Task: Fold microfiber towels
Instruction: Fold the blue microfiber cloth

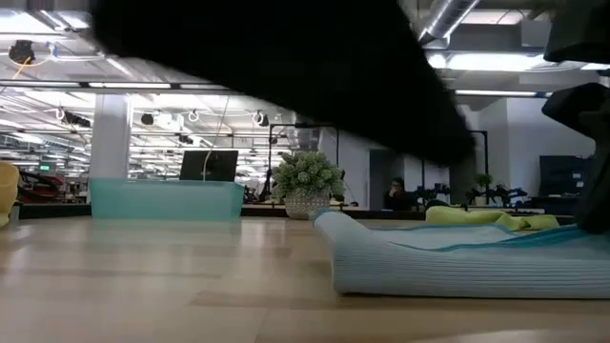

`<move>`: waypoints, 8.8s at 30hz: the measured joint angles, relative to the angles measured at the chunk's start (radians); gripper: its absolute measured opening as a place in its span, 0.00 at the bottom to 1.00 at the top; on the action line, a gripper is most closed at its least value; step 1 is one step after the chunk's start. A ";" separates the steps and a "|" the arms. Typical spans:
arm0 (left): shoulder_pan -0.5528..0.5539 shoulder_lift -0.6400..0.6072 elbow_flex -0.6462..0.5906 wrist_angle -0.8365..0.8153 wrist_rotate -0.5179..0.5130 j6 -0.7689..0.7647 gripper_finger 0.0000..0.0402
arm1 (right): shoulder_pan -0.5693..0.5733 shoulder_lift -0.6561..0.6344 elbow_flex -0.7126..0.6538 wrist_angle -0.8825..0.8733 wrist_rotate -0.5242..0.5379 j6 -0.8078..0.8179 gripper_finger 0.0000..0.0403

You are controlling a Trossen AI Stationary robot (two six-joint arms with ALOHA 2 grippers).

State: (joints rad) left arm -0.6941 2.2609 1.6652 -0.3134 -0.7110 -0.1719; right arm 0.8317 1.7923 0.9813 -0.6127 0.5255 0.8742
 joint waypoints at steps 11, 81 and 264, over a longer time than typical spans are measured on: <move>0.047 -0.035 -0.001 -0.283 -0.142 -0.466 0.40 | 0.032 -0.001 0.000 -0.086 0.038 0.090 0.01; 0.211 -0.042 0.086 -0.481 0.017 -0.498 0.00 | -0.008 -0.002 0.095 -0.409 0.111 0.092 0.02; 0.380 -0.476 -0.686 0.745 0.390 -0.124 0.01 | -0.095 -0.241 -0.062 -0.387 0.257 -0.299 0.03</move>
State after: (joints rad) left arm -0.3142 1.7847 0.9789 0.4316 -0.3208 -0.2956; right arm 0.7366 1.5514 0.9191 -0.9995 0.7826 0.5747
